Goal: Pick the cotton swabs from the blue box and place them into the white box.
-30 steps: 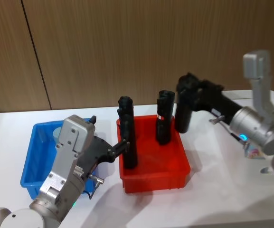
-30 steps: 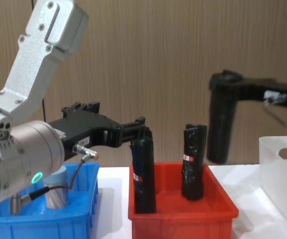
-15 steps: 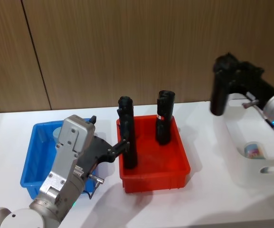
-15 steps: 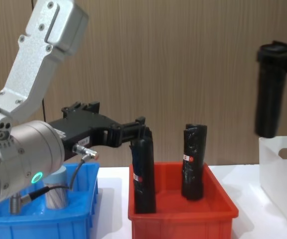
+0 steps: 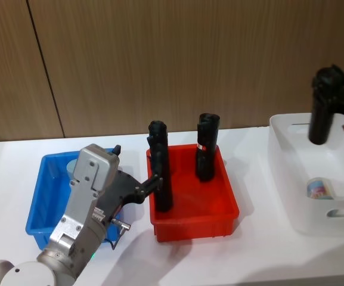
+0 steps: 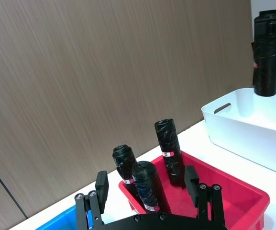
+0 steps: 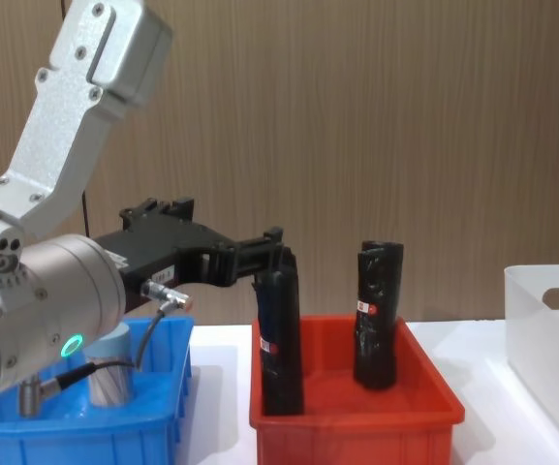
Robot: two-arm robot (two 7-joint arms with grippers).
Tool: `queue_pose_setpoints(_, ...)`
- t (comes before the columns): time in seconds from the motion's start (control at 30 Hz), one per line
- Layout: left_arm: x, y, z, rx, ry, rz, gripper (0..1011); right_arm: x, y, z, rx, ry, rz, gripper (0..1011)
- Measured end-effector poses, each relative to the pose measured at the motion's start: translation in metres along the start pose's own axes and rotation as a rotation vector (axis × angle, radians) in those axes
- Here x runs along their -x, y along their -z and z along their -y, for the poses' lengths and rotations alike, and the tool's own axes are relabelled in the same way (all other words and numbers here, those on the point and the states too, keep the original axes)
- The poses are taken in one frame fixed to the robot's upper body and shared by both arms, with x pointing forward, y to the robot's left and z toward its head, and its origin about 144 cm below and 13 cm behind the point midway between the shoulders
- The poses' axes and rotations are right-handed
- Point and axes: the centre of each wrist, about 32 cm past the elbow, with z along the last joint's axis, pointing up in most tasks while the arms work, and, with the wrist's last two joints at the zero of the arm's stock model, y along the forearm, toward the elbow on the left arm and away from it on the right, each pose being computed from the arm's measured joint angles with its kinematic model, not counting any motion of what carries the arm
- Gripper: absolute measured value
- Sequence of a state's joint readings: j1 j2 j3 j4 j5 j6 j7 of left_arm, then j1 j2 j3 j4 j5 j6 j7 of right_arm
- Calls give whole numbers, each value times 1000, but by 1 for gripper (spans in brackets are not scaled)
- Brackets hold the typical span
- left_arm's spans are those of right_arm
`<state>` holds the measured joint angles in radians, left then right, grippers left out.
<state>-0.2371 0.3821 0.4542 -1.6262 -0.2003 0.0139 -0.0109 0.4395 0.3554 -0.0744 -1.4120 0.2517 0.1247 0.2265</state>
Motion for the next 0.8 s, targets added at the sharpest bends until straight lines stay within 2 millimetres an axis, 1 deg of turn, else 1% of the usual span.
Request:
queue_pose_setpoints(0.3,0,0,0,0,0,0,1004,-14,6,5,50,53,-4,516)
queue_pose_setpoints(0.37,0,0,0,0,0,0,1004,-16,7,6,58,60,-5,531)
queue_pose_setpoints(0.4,0,0,0,0,0,0,1004,-17,8,6,63,63,-8,580)
queue_pose_setpoints(0.43,0,0,0,0,0,0,1004,-18,9,6,66,65,-10,600)
queue_pose_setpoints(0.5,0,0,0,0,0,0,1004,-19,10,7,72,68,-14,671)
queue_pose_setpoints(0.57,0,0,0,0,0,0,1004,-21,12,8,77,72,-17,711)
queue_pose_setpoints(0.63,0,0,0,0,0,0,1004,-21,12,8,79,73,-20,783)
queue_pose_setpoints(0.67,0,0,0,0,0,0,1004,-22,13,8,79,74,-21,796)
queue_pose_setpoints(0.7,0,0,0,0,0,0,1004,-23,13,8,81,75,-23,858)
queue_pose_setpoints(0.77,0,0,0,0,0,0,1004,-23,14,9,82,76,-25,870)
queue_pose_setpoints(0.8,0,0,0,0,0,0,1004,-23,14,9,82,76,-25,907)
